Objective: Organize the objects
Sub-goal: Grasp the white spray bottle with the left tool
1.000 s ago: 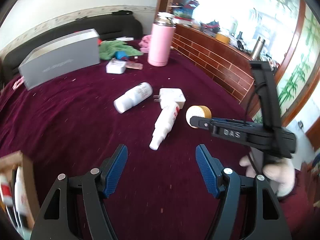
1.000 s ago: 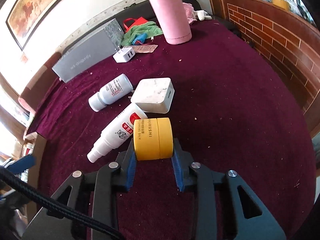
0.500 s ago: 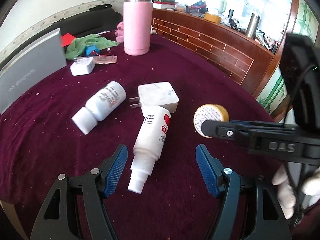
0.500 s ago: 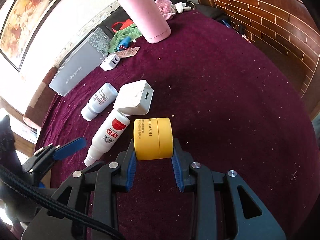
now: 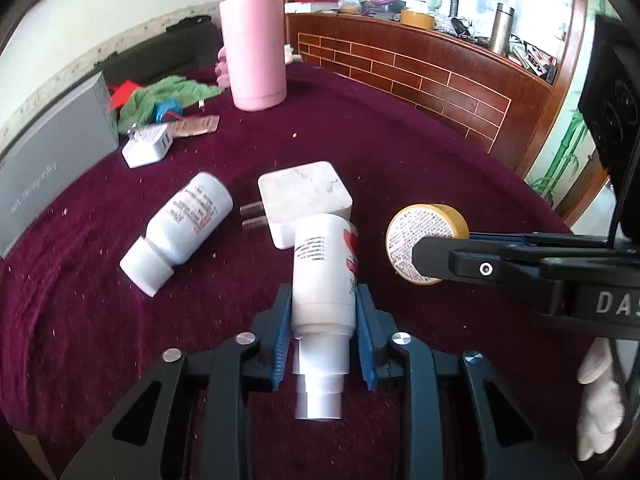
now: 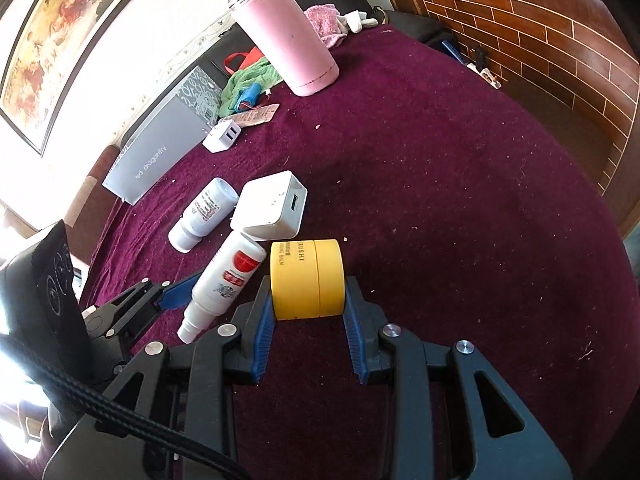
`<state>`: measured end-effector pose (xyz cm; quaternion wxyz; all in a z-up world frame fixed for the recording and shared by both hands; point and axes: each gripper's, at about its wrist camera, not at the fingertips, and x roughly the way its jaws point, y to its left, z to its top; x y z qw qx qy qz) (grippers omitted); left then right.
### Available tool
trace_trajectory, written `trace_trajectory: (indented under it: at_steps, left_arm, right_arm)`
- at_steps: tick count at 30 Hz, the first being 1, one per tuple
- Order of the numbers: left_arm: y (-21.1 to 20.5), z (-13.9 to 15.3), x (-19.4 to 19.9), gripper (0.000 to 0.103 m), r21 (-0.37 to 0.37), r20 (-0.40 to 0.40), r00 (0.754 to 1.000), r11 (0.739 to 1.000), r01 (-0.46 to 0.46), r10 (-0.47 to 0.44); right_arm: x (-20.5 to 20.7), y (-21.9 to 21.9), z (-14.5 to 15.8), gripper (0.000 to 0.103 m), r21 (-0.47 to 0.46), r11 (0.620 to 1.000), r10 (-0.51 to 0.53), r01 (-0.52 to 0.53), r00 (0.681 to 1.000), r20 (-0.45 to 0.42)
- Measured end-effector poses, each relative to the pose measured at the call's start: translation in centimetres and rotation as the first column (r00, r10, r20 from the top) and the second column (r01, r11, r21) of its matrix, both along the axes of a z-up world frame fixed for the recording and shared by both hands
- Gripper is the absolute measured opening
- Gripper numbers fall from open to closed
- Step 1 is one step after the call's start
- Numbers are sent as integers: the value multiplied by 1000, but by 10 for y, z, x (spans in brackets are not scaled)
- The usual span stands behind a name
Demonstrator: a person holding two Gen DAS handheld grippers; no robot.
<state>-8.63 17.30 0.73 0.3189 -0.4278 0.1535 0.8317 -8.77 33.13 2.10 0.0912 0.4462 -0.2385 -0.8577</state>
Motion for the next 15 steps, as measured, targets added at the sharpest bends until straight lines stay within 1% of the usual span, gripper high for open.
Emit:
trace_trajectory:
  at_steps: [3,6,9,15]
  left_arm:
    - [-6,1,1,24,-12,-8,999,999,-41,40]
    - [-21,6,3,24,19,5,997,997,-80,80]
    - [-40,18,12,24,45,3,992,991,-122,122]
    - [-94,43,51,24,95,-22,981,977,-191,193]
  right_arm:
    - [0,-1,-1,30,1,1000,2,-2,1000,-3]
    - [0,-3,-1,30,10,1000,4,-4,1000,-10]
    - [1,-6,-1,30,27,1000,9,-9,1000,-19]
    - [2,-11,0,30,55,998,20,-18,999,-35]
